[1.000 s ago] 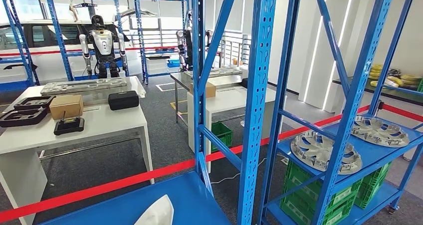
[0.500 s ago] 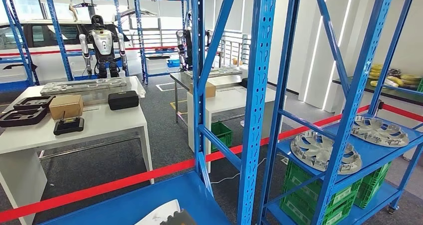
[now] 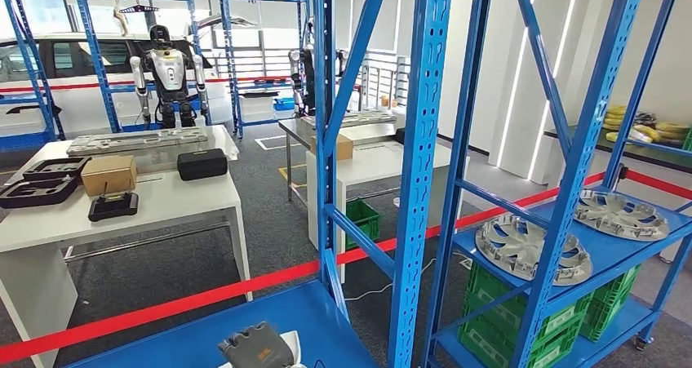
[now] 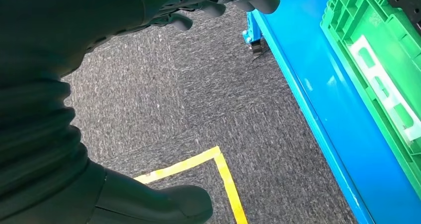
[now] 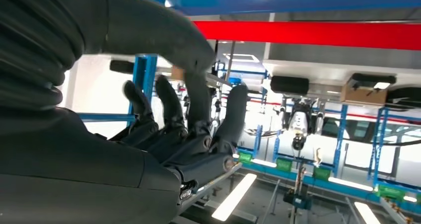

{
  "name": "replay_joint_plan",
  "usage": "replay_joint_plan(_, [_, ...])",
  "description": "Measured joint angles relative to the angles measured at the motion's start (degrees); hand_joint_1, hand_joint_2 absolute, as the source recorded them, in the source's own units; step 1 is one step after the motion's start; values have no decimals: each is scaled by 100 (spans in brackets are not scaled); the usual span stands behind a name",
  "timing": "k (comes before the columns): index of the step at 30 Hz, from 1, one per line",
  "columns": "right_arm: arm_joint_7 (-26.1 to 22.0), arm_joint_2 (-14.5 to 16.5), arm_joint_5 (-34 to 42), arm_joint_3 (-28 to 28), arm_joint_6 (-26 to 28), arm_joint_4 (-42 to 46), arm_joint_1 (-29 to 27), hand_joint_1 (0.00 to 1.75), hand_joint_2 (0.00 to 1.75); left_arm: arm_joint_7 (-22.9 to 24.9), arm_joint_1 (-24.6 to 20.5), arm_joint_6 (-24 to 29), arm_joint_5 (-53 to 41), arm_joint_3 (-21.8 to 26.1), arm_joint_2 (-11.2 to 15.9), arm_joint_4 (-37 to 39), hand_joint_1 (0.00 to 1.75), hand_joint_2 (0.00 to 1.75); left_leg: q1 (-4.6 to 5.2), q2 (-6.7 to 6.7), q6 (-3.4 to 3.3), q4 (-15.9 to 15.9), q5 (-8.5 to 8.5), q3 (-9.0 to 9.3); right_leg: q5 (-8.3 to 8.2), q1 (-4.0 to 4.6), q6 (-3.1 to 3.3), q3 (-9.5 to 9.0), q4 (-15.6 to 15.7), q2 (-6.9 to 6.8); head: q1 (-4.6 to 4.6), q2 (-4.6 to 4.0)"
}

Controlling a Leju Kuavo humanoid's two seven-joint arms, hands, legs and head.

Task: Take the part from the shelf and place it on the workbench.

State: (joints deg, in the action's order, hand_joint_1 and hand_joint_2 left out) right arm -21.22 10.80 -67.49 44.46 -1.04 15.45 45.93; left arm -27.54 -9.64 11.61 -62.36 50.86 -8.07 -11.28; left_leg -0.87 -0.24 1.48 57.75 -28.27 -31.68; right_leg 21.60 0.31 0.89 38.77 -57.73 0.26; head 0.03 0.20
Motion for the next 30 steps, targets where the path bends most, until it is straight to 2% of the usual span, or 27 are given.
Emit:
replay_joint_plan(4, [9, 87, -23, 0, -187, -2, -14, 0, 175, 50, -2, 95, 33, 2, -2, 0, 0, 0, 0, 0, 0, 0, 0, 1, 0, 1, 0, 1, 0, 0, 1, 0])
replay_joint_plan(14, [252, 53, -43, 0, -871, -88, -244, 0, 175, 176, -2, 111, 46, 2, 0, 1, 0, 0, 2, -1, 0, 0, 0, 0, 1, 2, 0, 2, 0, 0, 0, 0])
replay_joint_plan(30, [704, -356, 36, -43, -1506, -161, -559, 0, 175, 220, -1, 109, 6, 2, -1, 0, 0, 0, 2, -1, -1, 0, -1, -2, 1, 1, 0, 5, 1, -1, -1, 0])
